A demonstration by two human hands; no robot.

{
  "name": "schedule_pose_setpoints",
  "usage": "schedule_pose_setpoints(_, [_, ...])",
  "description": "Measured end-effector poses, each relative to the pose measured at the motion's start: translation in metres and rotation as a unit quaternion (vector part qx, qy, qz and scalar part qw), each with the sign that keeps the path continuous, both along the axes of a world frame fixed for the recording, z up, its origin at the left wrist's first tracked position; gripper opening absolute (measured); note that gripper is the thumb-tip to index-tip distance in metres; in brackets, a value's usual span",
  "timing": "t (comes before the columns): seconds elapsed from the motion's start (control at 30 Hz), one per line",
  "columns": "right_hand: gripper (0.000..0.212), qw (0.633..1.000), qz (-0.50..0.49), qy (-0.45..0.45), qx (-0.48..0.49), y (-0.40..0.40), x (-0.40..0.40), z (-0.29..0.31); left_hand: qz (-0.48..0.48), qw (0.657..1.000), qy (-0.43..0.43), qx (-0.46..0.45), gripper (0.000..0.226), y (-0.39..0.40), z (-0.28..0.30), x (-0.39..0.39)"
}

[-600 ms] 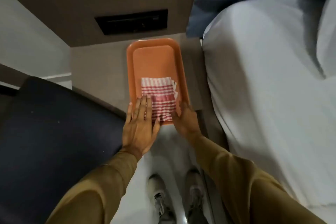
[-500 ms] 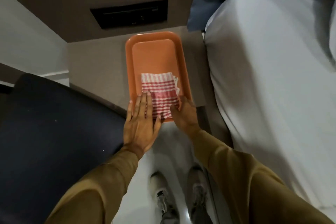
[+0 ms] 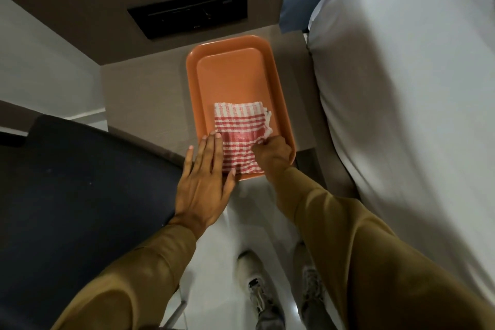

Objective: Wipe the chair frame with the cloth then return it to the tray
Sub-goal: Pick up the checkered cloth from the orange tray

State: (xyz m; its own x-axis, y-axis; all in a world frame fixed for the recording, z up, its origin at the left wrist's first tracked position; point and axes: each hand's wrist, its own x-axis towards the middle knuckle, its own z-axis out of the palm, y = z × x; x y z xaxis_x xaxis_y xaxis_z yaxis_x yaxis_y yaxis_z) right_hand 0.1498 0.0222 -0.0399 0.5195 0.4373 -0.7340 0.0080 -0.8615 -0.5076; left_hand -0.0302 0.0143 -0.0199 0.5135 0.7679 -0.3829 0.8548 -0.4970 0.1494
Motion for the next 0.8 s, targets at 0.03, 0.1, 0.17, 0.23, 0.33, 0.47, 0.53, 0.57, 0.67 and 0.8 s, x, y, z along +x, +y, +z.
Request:
schedule_pose_setpoints(0.03, [0.034,1.0,0.005,0.018,0.002,0.0,0.0,0.002,0.0,1.0,-0.004,0.001,0.086,0.0,0.001,0.0])
schedule_pose_setpoints(0.1, [0.02,0.999,-0.016,0.043,0.026,0.001,-0.002,0.006,-0.001,1.0,-0.017,0.006,0.082,0.001,0.003,0.0])
schedule_pose_setpoints(0.17, [0.008,0.993,-0.067,0.062,0.073,-0.001,-0.007,0.015,-0.002,1.0,-0.027,0.008,0.08,0.001,0.007,0.0])
schedule_pose_setpoints(0.23, [0.019,0.983,-0.101,0.084,0.127,-0.007,-0.01,0.027,-0.003,0.999,-0.042,0.007,0.078,0.001,0.015,0.0])
schedule_pose_setpoints(0.33, [0.028,0.969,-0.133,0.118,0.174,-0.022,-0.015,0.049,0.001,0.997,-0.072,0.013,0.077,0.0,0.033,-0.003])
schedule_pose_setpoints(0.47, [0.036,0.95,-0.173,0.159,0.207,-0.052,-0.018,0.074,-0.008,0.996,-0.079,0.034,0.077,-0.011,0.062,-0.02])
schedule_pose_setpoints(0.53, [0.05,0.95,-0.177,0.163,0.197,-0.073,-0.02,0.085,-0.017,0.998,-0.062,0.023,0.077,-0.024,0.073,-0.033])
schedule_pose_setpoints(0.57, [0.051,0.952,-0.175,0.164,0.19,-0.086,-0.021,0.091,-0.022,0.998,-0.051,0.016,0.077,-0.032,0.078,-0.041])
schedule_pose_setpoints(0.67, [0.044,0.958,-0.144,0.171,0.178,-0.126,-0.027,0.106,-0.033,0.999,-0.017,0.004,0.077,-0.056,0.089,-0.066])
schedule_pose_setpoints(0.8, [0.028,0.959,-0.137,0.167,0.182,-0.179,-0.042,0.121,-0.038,0.999,0.018,-0.01,0.08,-0.089,0.103,-0.097])
